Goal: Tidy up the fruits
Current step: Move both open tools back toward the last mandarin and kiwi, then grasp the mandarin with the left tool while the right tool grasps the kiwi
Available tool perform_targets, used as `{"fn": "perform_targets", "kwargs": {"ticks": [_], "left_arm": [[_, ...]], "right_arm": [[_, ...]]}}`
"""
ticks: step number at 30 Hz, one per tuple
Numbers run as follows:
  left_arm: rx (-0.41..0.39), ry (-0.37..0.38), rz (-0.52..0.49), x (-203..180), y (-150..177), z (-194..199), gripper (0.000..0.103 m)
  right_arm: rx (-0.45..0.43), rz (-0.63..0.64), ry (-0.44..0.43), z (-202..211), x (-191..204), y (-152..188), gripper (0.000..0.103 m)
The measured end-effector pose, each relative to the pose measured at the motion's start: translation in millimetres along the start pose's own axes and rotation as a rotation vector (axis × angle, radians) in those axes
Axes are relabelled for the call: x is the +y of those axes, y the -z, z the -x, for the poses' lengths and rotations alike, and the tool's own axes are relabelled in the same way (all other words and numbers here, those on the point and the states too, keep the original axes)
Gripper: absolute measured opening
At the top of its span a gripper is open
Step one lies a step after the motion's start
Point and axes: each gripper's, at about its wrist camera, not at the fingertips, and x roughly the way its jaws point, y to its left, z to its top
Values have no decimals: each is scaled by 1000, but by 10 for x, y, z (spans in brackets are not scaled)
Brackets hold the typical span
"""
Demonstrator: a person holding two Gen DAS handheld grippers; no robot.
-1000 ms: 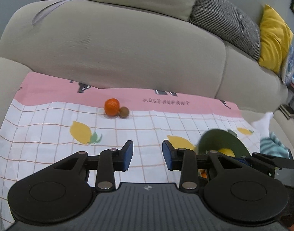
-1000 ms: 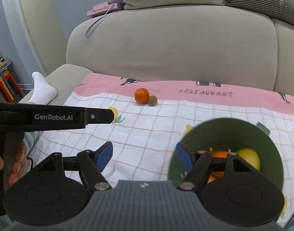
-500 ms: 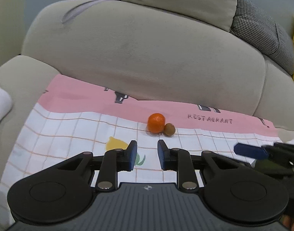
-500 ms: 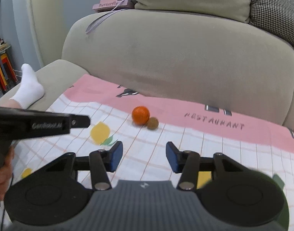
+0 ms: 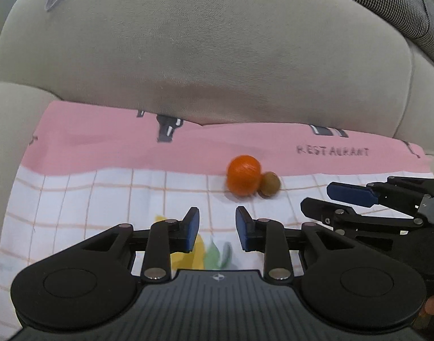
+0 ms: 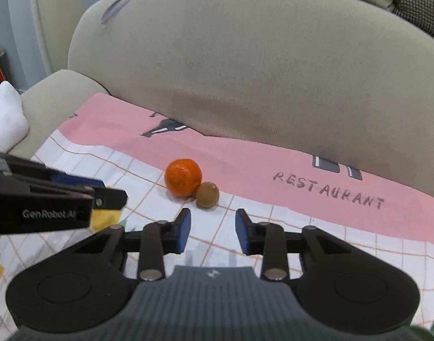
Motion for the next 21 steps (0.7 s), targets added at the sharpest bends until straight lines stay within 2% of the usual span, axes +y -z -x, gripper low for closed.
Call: {"fn": "perform_targets", "kwargs": {"ticks": [12, 21], "left_arm": [[31, 53, -35, 76, -164, -267, 34], [47, 179, 54, 249, -214, -363, 34]], "right_arm": [[105, 71, -73, -414, 0, -261, 30], [165, 160, -133, -639, 38, -394, 23]]}}
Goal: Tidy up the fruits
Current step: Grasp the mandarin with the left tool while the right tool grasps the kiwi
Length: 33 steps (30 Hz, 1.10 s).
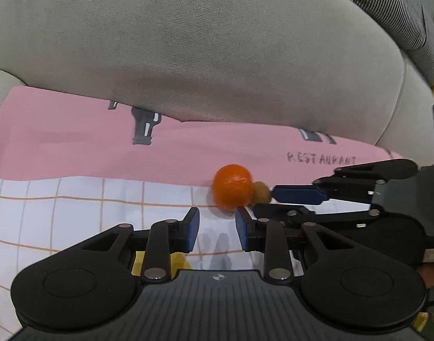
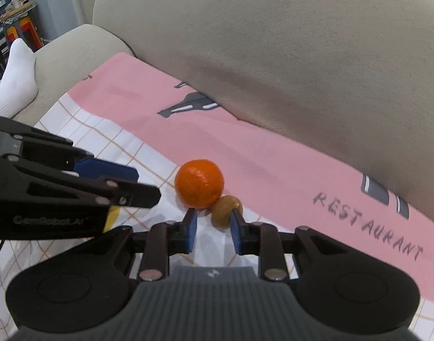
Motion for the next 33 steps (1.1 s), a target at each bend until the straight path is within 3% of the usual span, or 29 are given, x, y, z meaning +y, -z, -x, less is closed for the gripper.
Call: {"fn": "perform_targets", "kwargs": {"ticks": [8, 15, 25, 33], "left_arm": [[16, 70, 12, -14, -121, -116, 44], [34, 76, 41, -30, -204, -283, 49], [54, 56, 50, -18, -231, -468, 49], [17, 56, 58, -40, -203, -401, 43]], "right_arm": [[14, 67, 4, -88, -32, -96, 25], [56, 122, -16, -186, -99, -138, 25], [67, 109, -45, -270, -109, -108, 24], [68, 88, -45, -206, -108, -99, 24]]}}
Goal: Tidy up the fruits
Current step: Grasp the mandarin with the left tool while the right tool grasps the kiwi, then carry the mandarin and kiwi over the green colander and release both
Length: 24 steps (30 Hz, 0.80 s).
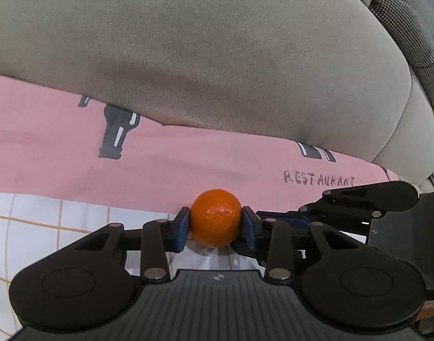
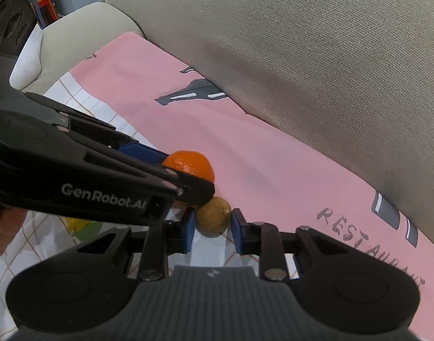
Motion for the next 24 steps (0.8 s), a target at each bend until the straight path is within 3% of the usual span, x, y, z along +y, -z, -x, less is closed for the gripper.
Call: {"fn": "perform_targets", "kwargs": {"ticks": [8, 24], "left_arm": [[-23, -45, 1, -168, 48, 324, 43], [-76, -72, 34, -590, 479, 1260, 43]], "right_arm": [[-14, 7, 6, 254, 111, 28, 23], [-115, -26, 26, 1346, 486, 276, 24]]}}
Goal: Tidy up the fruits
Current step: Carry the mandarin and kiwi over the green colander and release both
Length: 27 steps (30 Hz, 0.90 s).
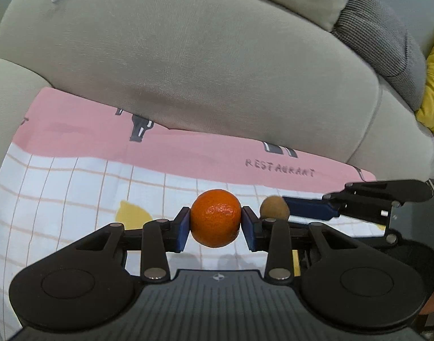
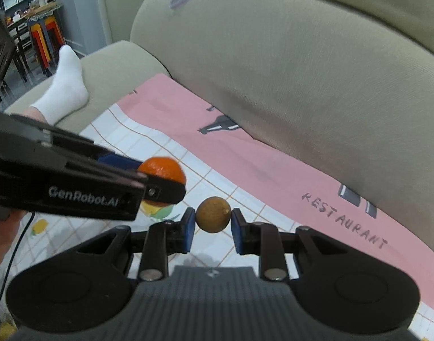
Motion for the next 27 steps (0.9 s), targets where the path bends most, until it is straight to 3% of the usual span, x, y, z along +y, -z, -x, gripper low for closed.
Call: {"fn": "perform_targets", "kwargs": {"ticks": [10, 18, 27], "left_arm": [[-49, 27, -29, -352, 304, 533, 43], [-42, 74, -127, -793, 585, 758, 43], [22, 159, -233, -1249, 903, 633, 43]], "right_arm": [[-78, -38, 8, 664, 179, 342, 24], [-160, -155, 48, 1218, 217, 1013, 24], [-191, -331, 136, 1535, 44, 1784, 24]]}}
